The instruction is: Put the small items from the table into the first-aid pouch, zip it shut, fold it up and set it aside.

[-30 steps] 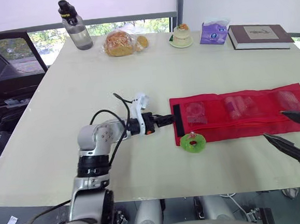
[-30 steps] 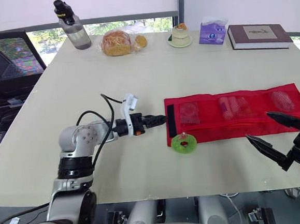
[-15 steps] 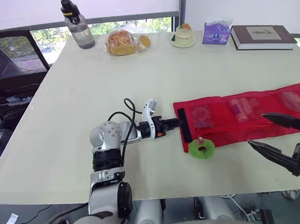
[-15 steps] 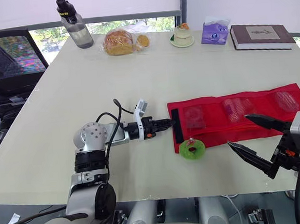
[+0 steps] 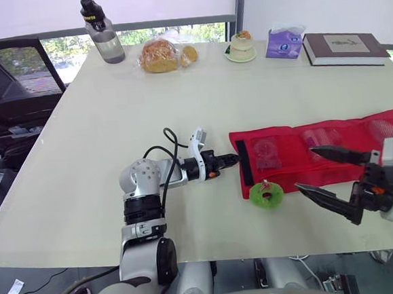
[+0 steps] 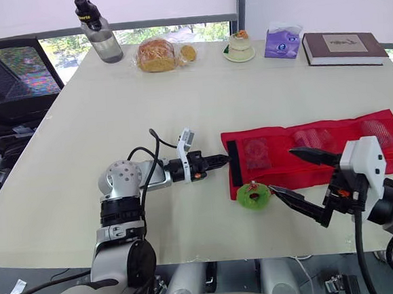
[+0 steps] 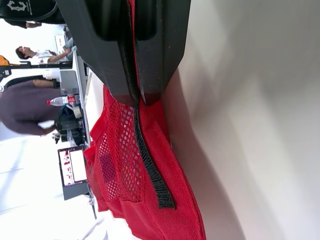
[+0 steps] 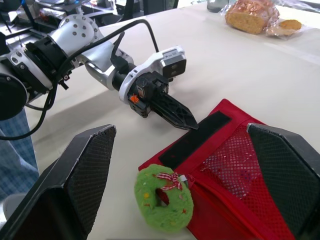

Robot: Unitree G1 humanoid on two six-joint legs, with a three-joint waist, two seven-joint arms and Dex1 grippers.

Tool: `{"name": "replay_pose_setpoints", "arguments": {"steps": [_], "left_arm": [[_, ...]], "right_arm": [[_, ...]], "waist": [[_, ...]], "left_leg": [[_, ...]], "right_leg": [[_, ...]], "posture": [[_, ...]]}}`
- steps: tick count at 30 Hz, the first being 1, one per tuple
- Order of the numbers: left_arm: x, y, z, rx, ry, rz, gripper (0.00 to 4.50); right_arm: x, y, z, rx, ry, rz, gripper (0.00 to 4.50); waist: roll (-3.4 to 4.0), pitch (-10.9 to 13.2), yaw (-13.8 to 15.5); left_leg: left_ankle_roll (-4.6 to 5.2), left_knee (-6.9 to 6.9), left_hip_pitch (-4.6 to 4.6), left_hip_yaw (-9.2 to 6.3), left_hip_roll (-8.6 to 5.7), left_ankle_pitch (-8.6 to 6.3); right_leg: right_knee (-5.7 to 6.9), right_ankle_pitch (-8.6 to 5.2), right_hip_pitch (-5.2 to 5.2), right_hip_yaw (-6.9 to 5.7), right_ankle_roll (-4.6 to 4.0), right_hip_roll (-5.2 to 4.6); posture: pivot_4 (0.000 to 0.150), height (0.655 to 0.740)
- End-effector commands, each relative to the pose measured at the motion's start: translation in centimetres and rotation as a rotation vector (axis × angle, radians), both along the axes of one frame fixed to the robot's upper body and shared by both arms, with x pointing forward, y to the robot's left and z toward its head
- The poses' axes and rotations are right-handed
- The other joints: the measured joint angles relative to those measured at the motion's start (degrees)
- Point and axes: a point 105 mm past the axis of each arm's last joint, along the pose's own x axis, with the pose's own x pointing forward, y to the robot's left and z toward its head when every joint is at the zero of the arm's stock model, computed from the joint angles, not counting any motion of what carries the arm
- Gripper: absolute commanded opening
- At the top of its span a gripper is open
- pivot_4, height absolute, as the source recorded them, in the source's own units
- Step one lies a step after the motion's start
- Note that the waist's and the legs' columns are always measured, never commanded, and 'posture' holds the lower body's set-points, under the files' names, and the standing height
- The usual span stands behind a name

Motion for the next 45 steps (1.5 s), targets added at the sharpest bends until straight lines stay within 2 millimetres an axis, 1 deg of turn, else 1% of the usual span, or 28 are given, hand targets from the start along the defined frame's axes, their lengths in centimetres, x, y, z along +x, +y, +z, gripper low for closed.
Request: {"name": "replay_pose_setpoints", "arguments": {"steps": [1,2,4,5,7,10,12,14,15,16,17,20,21,22,24,27,30,31,33,34,37,39,40,42,45], "left_arm": [[-0.8,-1.2,0.8,-0.032,-0.038,-0.068,0.68],[-0.9,-1.3,0.8,-0.027,-0.037,-0.075,1.02],[-0.8,-1.5,0.4,-0.008,-0.023,-0.077,1.87],[-0.8,-1.6,0.3,0.001,-0.02,-0.085,2.49],[-0.9,-1.8,0.1,0.001,-0.006,-0.1,3.4],[-1.0,-2.3,-0.3,0.011,0.007,-0.124,3.4],[-0.9,-2.7,-0.2,0.003,0.001,-0.13,3.4],[-0.5,-2.7,0.1,-0.015,-0.009,-0.125,2.84],[-0.4,-2.7,0.2,-0.019,-0.012,-0.123,2.71],[-0.4,-2.7,0.2,-0.022,-0.015,-0.122,2.23],[-0.3,-2.7,0.2,-0.018,-0.023,-0.12,1.91],[-0.3,-2.9,0.1,-0.02,-0.03,-0.124,0.69],[-0.3,-3.0,0.1,-0.023,-0.031,-0.125,0.19],[-0.2,-3.1,0.2,-0.025,-0.032,-0.126,0.07],[-0.2,-3.2,0.2,-0.028,-0.033,-0.125,0.07],[-0.1,-3.3,0.2,-0.03,-0.033,-0.122,0.07],[0.0,-3.2,0.1,-0.022,-0.032,-0.115,0.07],[0.1,-3.3,0.1,-0.021,-0.033,-0.114,0.07],[0.3,-3.3,0.3,-0.02,-0.035,-0.111,0.07],[0.3,-3.3,0.3,-0.02,-0.037,-0.112,0.07],[0.4,-3.4,0.4,-0.016,-0.041,-0.115,0.07],[0.5,-3.4,0.5,-0.014,-0.043,-0.115,0.07],[0.5,-3.4,0.5,-0.012,-0.044,-0.115,0.07],[0.6,-3.4,0.5,-0.012,-0.043,-0.114,0.07],[0.5,-3.4,0.4,-0.006,-0.044,-0.117,0.07]], "right_arm": [[0.1,0.0,0.6,0.001,-0.038,0.002,4.5],[0.0,0.1,0.7,0.002,-0.04,0.003,4.5],[-0.2,0.0,0.8,-0.001,-0.043,0.009,4.5],[-0.3,-0.1,0.9,-0.004,-0.044,0.009,4.5],[-0.4,-0.2,0.9,-0.02,-0.046,0.007,4.5],[-0.4,-0.5,0.8,-0.043,-0.055,-0.01,4.5],[-0.4,-0.6,0.7,-0.049,-0.056,-0.017,4.5],[-0.6,-0.7,0.5,-0.054,-0.053,-0.023,4.5],[-0.7,-0.7,0.5,-0.055,-0.053,-0.025,4.5],[-0.7,-0.7,0.4,-0.054,-0.052,-0.029,4.5],[-0.7,-0.7,0.3,-0.055,-0.05,-0.035,4.5],[-0.6,-0.6,-0.6,-0.087,-0.024,-0.056,4.5],[-0.5,-0.5,-1.0,-0.103,-0.013,-0.058,4.5],[-0.4,-0.3,-1.4,-0.114,-0.006,-0.056,4.5],[-0.3,0.3,-1.9,-0.124,-0.003,-0.043,4.5],[-0.1,1.8,-3.3,-0.146,0.018,0.025,4.5],[0.6,2.9,-4.5,-0.142,0.041,0.051,4.5],[0.7,3.5,-5.1,-0.141,0.058,0.083,4.5],[0.5,4.9,-6.9,-0.191,0.104,0.184,4.5],[0.4,5.2,-7.6,-0.212,0.124,0.211,4.5],[1.0,5.0,-10.0,-0.265,0.204,0.205,4.5],[1.3,4.2,-11.6,-0.35,0.237,0.204,4.5],[1.9,3.8,-12.3,-0.385,0.234,0.182,4.5],[2.8,3.7,-12.6,-0.408,0.218,0.156,4.5],[3.1,4.2,-13.2,-0.434,0.223,0.159,4.5]], "waist": [[0.0,0.0,-0.03],[-0.01,0.01,-0.01],[-0.03,0.02,-0.03],[-0.03,0.02,-0.07],[-0.03,0.02,-0.12],[-0.03,0.02,-0.13],[-0.03,0.02,-0.08],[-0.03,0.02,0.0],[-0.04,0.02,-0.05],[-0.06,0.03,-0.1],[-0.06,0.04,-0.1],[-0.07,0.04,-0.07],[-0.06,0.04,-0.07],[-0.06,0.03,-0.08],[-0.06,0.03,-0.13],[-0.06,0.03,-0.13],[-0.11,0.02,-0.06],[-0.11,0.01,-0.05],[-0.17,0.01,-0.16],[-0.16,0.01,-0.11],[-0.18,0.01,-0.11],[-0.2,0.02,-0.15],[-0.19,0.02,-0.15],[-0.2,0.02,-0.18],[-0.22,0.02,-0.44]], "left_leg": [[0.0,0.0,0.0,0.0,0.0,0.0],[0.0,0.0,0.0,0.0,0.0,0.0],[0.0,0.0,0.0,0.0,0.0,0.0],[0.0,0.0,0.0,0.0,0.0,0.0],[0.0,-0.01,0.01,0.0,0.01,0.0],[0.0,-0.01,0.04,0.01,0.01,0.0],[0.0,-0.01,0.04,0.01,0.01,0.0],[0.0,0.0,0.03,0.01,0.0,0.0],[0.0,0.0,0.02,0.01,0.0,0.0],[0.0,0.0,0.01,0.0,0.0,0.0],[0.0,-0.01,0.01,0.0,0.0,0.0],[0.0,-0.06,0.0,0.0,0.0,0.0],[0.0,-0.05,0.0,0.0,0.0,0.0],[0.0,-0.05,0.01,0.01,0.0,0.0],[0.0,-0.05,0.04,0.0,0.01,0.0],[0.0,-0.02,0.05,-0.01,0.01,0.0],[0.0,0.0,0.06,-0.02,0.02,0.0],[0.0,0.0,0.04,-0.02,0.01,0.0],[0.0,0.0,0.04,-0.02,0.01,0.0],[0.0,0.0,0.07,0.0,0.01,0.0],[0.0,-0.02,0.0,-0.02,-0.01,0.0],[0.0,-0.04,-0.01,-0.03,-0.01,0.0],[0.0,-0.04,0.0,-0.03,-0.01,0.0],[0.0,-0.04,0.02,-0.01,-0.01,0.0],[-0.01,-0.03,0.06,-0.02,0.02,0.0]], "right_leg": [[0.0,0.0,0.0,0.01,0.0,0.0],[0.0,0.0,0.0,0.01,0.0,0.0],[-0.01,0.0,0.0,0.01,0.0,0.0],[-0.01,0.0,0.0,0.0,0.0,0.0],[0.0,0.0,-0.01,0.0,0.0,0.01],[0.01,0.0,0.0,0.0,0.0,0.02],[0.01,0.0,0.0,0.01,0.0,0.01],[-0.01,0.0,0.0,0.01,0.0,0.0],[-0.01,0.0,0.0,0.01,0.0,0.0],[-0.01,0.0,-0.01,0.03,0.0,0.0],[-0.01,0.0,-0.02,0.02,0.0,0.0],[-0.01,0.0,-0.05,0.02,0.0,0.01],[-0.01,-0.01,-0.04,0.01,0.0,0.01],[0.0,-0.01,-0.04,0.01,0.0,0.01],[0.0,-0.01,-0.04,0.02,0.0,0.0],[0.0,-0.01,-0.05,0.07,0.0,0.0],[-0.01,-0.01,-0.05,0.07,0.0,0.0],[0.0,-0.01,-0.05,0.07,0.0,-0.02],[-0.01,-0.01,-0.05,0.05,-0.01,-0.02],[-0.01,-0.01,-0.05,0.07,-0.01,-0.02],[-0.02,-0.01,-0.05,-0.03,-0.02,-0.03],[-0.03,-0.01,-0.08,0.03,-0.01,-0.04],[-0.03,-0.01,-0.07,0.02,-0.01,-0.04],[-0.03,-0.01,-0.07,0.02,-0.01,-0.04],[-0.01,-0.01,-0.05,-0.04,0.0,0.0]], "posture": [[0.15,0.74],[0.15,0.74],[0.15,0.74],[0.15,0.74],[0.15,0.74],[0.15,0.74],[0.15,0.74],[0.15,0.74],[0.15,0.74],[0.15,0.74],[0.15,0.74],[0.15,0.74],[0.15,0.74],[0.15,0.74],[0.15,0.74],[0.15,0.74],[0.15,0.74],[0.15,0.74],[0.15,0.74],[0.15,0.74],[0.15,0.74],[0.15,0.74],[0.15,0.74],[0.15,0.74],[0.15,0.74]]}}
